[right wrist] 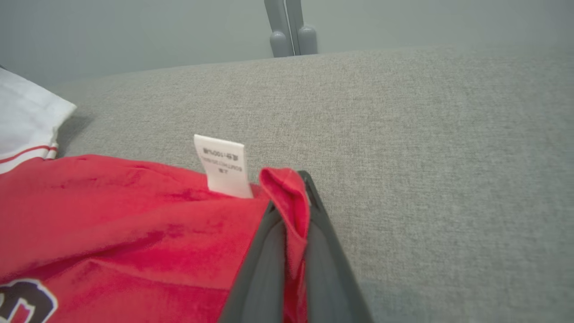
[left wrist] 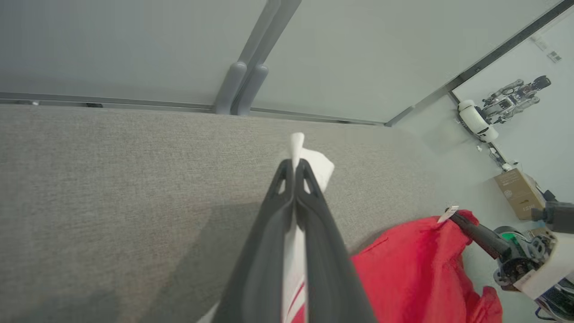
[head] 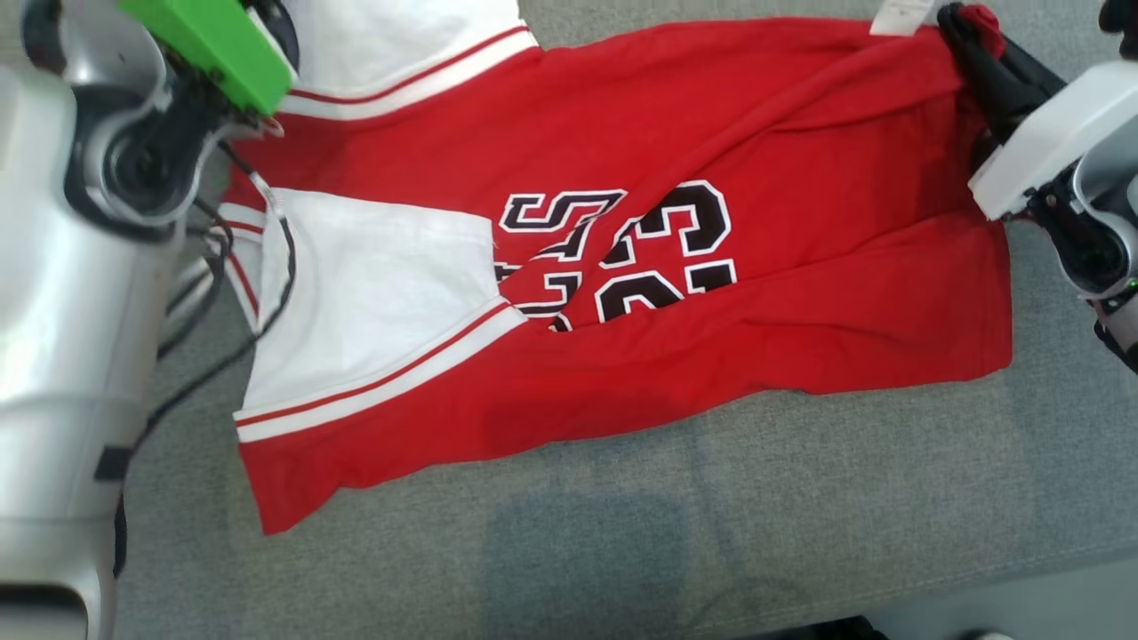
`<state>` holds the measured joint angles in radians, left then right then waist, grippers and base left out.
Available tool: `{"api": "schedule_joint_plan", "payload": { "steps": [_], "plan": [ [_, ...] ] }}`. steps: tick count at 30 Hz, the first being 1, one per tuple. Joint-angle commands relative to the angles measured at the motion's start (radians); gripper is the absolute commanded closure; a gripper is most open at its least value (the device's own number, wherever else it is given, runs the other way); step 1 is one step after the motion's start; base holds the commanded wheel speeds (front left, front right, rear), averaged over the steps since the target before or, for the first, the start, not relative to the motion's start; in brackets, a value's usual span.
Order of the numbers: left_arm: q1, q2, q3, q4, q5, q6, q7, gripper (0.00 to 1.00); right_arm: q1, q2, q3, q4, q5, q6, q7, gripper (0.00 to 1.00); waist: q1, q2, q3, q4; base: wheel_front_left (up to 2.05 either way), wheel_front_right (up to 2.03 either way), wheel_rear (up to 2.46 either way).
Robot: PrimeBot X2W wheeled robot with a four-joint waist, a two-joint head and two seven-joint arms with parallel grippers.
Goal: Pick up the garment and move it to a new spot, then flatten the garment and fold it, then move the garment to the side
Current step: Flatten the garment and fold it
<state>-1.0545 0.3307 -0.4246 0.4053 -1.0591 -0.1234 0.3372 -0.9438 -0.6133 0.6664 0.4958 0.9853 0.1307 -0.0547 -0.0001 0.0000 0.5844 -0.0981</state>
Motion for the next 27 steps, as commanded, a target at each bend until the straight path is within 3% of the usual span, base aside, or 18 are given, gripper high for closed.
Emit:
{"api": "schedule_joint_plan", "payload": {
  "steps": [1,5,12,15,19,27],
  "plan": [
    [0.029,0.011,0.005,-0.016,-0.005,0.003,-0.002,1.0,0.014,-0.006,0.002,0.004,0.007,0.0,-0.006,1.0,0.0001,0.0,-0.045,0.039,0.0,0.0,0.0],
    [0.182,0.041,0.017,-0.224,-0.042,0.05,0.009,1.0,0.055,-0.035,0.012,0.001,0.012,0.0,-0.04,1.0,0.0001,0.0,-0.085,0.076,0.0,0.0,0.0],
    [0.527,0.092,0.068,-0.644,-0.118,0.188,-0.006,1.0,0.105,-0.09,0.02,-0.056,0.011,0.0,-0.097,1.0,0.0001,0.0,-0.111,0.101,0.0,0.0,0.0],
    [0.664,0.108,0.075,-0.764,-0.136,0.229,-0.018,1.0,0.147,-0.118,0.023,-0.089,0.016,0.0,-0.123,1.0,0.0001,0.0,-0.113,0.111,0.0,0.0,0.0],
    [0.802,0.097,0.066,-0.834,-0.154,0.249,-0.049,1.0,0.232,-0.169,0.017,-0.134,0.027,0.0,-0.152,1.0,0.0001,0.0,-0.116,0.126,0.0,0.0,0.0],
    [0.915,0.05,0.026,-0.824,-0.167,0.226,-0.1,1.0,0.341,-0.231,-0.009,-0.199,0.004,0.0,-0.182,1.0,0.0001,0.0,-0.125,0.113,0.0,0.0,0.0]
  ]
}}
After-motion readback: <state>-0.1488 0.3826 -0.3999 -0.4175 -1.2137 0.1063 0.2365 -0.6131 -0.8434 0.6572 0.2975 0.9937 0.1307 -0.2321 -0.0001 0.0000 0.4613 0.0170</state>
